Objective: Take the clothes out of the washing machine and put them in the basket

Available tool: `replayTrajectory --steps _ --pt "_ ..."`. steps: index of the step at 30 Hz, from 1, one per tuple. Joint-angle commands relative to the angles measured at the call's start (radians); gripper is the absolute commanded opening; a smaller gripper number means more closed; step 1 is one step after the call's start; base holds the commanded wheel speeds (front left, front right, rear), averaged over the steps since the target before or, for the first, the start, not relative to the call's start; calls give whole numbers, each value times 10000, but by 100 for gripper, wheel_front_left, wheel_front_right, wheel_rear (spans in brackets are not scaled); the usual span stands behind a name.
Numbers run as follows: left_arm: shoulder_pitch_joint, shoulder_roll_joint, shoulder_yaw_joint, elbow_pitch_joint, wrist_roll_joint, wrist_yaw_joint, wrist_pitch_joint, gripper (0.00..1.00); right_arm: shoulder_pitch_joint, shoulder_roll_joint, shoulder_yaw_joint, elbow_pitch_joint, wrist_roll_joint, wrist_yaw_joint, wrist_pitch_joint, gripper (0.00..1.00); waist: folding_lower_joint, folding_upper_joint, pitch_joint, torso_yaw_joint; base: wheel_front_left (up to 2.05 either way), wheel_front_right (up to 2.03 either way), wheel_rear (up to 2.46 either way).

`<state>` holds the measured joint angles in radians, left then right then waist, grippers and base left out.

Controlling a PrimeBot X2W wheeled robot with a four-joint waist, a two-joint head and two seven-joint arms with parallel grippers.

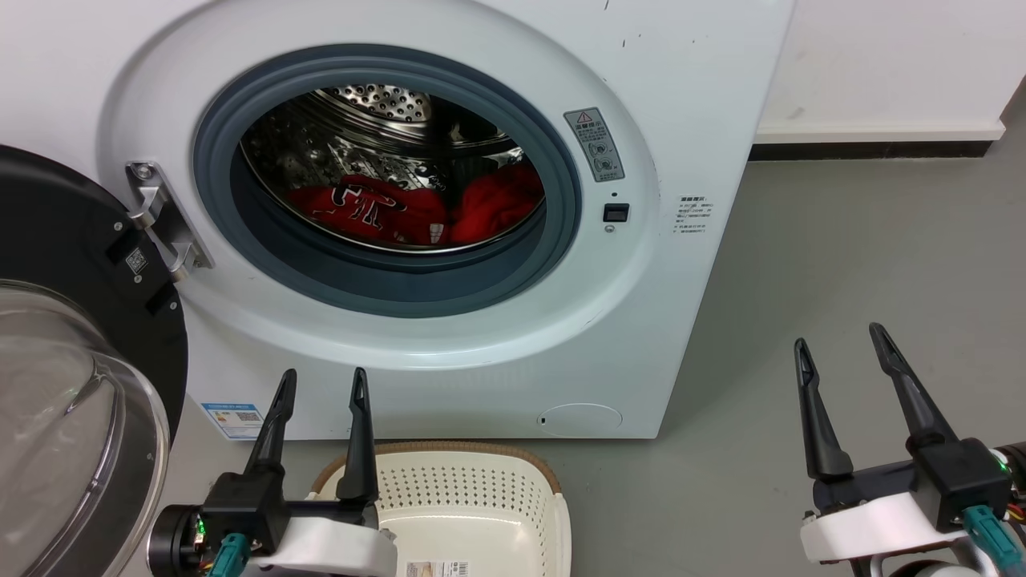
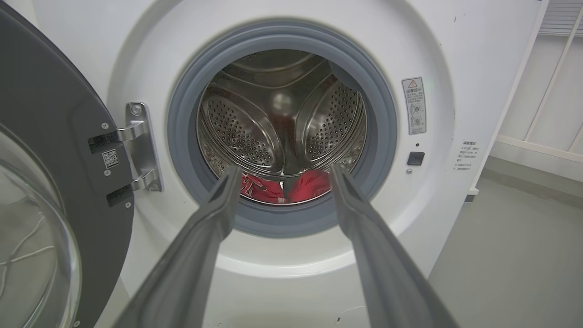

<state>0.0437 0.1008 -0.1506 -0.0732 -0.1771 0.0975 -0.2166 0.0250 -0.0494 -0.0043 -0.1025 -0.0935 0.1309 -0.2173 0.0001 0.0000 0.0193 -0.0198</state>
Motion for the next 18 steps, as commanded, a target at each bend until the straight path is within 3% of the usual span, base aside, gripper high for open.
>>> replayTrajectory --steps 1,7,18 --pt "57 74 -33 -23 208 40 -104 100 94 -17 27 -42 -185 -3 -95 100 -1 0 -4 -6 0 0 0" --pt "115 55 -108 87 538 169 -214 100 196 -16 -69 238 105 -3 -223 100 -1 0 -15 -23 0 0 0" --pt "308 -226 270 601 943 -276 -428 100 337 -10 -249 1367 471 -3 -421 100 -1 0 -73 -33 0 0 0"
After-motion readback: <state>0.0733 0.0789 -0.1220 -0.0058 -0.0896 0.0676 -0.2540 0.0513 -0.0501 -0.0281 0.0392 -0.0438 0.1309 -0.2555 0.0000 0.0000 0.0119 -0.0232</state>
